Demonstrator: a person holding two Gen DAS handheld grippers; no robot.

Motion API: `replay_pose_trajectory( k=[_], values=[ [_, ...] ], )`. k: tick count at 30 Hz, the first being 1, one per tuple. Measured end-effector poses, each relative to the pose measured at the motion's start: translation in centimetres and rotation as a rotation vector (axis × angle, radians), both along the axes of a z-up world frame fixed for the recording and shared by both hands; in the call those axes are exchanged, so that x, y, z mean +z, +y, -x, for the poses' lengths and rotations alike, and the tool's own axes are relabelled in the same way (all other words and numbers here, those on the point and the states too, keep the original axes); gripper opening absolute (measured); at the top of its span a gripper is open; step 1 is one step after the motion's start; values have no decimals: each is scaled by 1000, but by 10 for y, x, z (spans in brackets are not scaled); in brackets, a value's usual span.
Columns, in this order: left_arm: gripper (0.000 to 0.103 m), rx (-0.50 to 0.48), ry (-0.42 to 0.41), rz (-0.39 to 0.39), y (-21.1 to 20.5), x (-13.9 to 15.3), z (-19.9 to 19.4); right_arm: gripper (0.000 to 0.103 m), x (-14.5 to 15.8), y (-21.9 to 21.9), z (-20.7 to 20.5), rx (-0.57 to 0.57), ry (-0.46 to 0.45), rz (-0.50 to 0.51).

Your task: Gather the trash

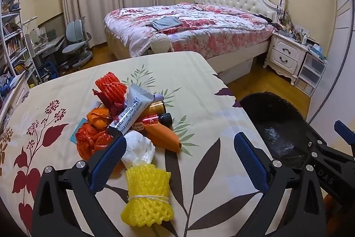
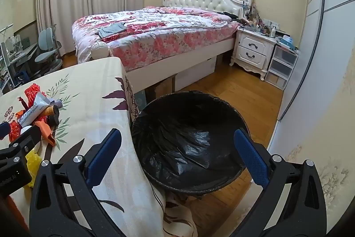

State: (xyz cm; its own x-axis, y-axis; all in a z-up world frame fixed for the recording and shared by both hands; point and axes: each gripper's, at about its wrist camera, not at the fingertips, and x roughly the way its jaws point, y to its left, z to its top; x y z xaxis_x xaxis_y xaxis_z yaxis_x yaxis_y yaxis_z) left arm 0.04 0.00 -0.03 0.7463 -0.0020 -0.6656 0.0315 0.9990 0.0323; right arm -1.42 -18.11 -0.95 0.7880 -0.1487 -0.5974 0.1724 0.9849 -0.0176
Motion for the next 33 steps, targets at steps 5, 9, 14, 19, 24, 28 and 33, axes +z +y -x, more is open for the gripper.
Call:
replay_pose_trajectory(
  k=[5,9,14,19,24,28,33],
  values=[
    [97,2,-5,4,-1,1,0,99,2,0,1,-2,-2,7],
    [97,9,-8,11,1,4,1,99,4,-2,0,-6,2,14],
    [97,10,-9,9,1,6,-2,99,9,-7,7,-12,-4,18],
    [97,8,-15,19,8,7,1,99,7,-6,4,-20,0,16],
    [97,6,-18,5,3,5,3,99,5,-7,3,-22,6,3],
    [97,8,-18,3,2,5,3,99,3,-7,2,-23,7,-7],
    [97,7,-19,-1,1,4,3,99,1,-7,2,-22,8,-12]
  ],
)
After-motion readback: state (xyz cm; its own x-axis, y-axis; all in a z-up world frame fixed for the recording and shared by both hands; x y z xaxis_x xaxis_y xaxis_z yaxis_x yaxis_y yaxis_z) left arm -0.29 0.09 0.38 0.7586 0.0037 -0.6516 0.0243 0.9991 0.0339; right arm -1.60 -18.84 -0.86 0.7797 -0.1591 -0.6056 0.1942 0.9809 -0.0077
